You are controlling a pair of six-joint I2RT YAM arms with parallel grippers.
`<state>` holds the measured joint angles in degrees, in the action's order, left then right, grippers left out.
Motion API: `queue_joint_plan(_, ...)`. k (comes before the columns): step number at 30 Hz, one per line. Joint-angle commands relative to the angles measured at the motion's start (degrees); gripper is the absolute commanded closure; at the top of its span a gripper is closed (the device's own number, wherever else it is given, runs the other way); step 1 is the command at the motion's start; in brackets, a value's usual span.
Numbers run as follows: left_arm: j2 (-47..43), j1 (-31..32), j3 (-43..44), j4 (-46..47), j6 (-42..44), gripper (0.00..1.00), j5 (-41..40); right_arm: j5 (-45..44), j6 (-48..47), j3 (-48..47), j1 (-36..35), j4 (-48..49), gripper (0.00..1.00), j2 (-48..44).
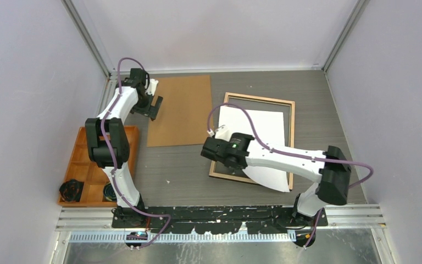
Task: Put the photo into the frame
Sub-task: Turn over the photo from the photo frame.
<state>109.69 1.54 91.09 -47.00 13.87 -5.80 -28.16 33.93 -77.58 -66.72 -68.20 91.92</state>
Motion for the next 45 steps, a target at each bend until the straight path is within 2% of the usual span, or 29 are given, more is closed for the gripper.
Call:
queue_joint_plan(1,-2.93,0.25,0.79,0.52,-0.84,0.01,1.83,-4.00,4.90,3.65,1.06,3.93,0.99,-5.14)
queue_joint_plan(8,-2.50,0.48,0.28,0.68,-0.69,0.02,1.37,-5.08,-0.54,6.38,1.11,7.18,0.99,-3.89)
queue_joint_plan(20,-1.58,1.23,0.83,0.03,-1.56,0.04,1.67,-12.18,-7.99,5.70,1.77,9.81,0.99,-0.43)
queue_joint_plan(27,-1.50,1.30,0.73,0.21,-1.06,0.04,1.33,-12.83,-11.25,6.04,3.18,12.52,0.99,0.41)
queue_joint_plan(36,-1.58,1.32,0.85,0.07,-0.57,0.04,0.79,-12.91,-10.78,7.86,4.42,14.15,0.99,0.51)
queue_joint_plan(45,-1.59,1.33,1.28,-0.09,-0.31,0.04,0.54,-14.76,-6.07,7.31,5.66,11.08,0.99,1.43)
